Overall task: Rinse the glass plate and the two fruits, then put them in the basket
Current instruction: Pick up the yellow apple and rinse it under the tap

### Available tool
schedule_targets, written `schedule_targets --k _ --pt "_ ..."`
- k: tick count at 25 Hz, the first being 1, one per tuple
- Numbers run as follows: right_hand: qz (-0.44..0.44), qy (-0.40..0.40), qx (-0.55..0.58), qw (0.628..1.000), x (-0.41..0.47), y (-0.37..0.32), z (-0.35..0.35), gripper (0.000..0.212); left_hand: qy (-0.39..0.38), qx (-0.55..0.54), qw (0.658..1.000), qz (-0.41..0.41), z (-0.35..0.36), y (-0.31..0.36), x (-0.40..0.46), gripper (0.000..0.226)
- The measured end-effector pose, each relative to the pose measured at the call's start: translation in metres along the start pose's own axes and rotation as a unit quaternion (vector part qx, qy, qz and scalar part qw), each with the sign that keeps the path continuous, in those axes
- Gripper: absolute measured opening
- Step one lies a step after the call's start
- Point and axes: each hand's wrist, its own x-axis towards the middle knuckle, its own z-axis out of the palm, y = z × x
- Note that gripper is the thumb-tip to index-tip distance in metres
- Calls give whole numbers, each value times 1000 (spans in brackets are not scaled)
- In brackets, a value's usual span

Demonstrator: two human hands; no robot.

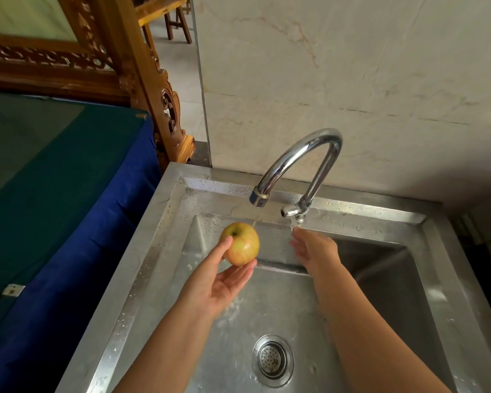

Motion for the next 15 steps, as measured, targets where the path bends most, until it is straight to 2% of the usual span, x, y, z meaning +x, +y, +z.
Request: schedule_targets --k 3,5,7,8,9,11,13,15 --pt "-16 -33 -46 998 -18 10 -6 17 -8 53 998 25 -1 0 -8 48" --pt "-70 -144 -57 985 -45 16 -11 20 -14 133 989 59 -3 -2 -13 28" --pt "-125 -287 -32 949 -75 26 -21 37 -20 225 970 85 -3 -7 -20 19" --pt "-162 -324 -31 932 -91 29 -29 46 -28 272 958 92 -2 -12 -26 17" --pt "-203 -323 -48 923 -105 32 -38 51 -36 312 945 96 1 -18 -34 17" --pt "-267 -242 -91 928 -135 32 -60 55 -57 377 920 94 10 -33 -55 19" --pt "-297 -158 -104 936 -165 29 -88 55 -96 423 897 85 20 -49 -76 17" --pt "-312 -101 -89 940 -196 28 -127 54 -161 474 861 92 35 -70 -98 12"
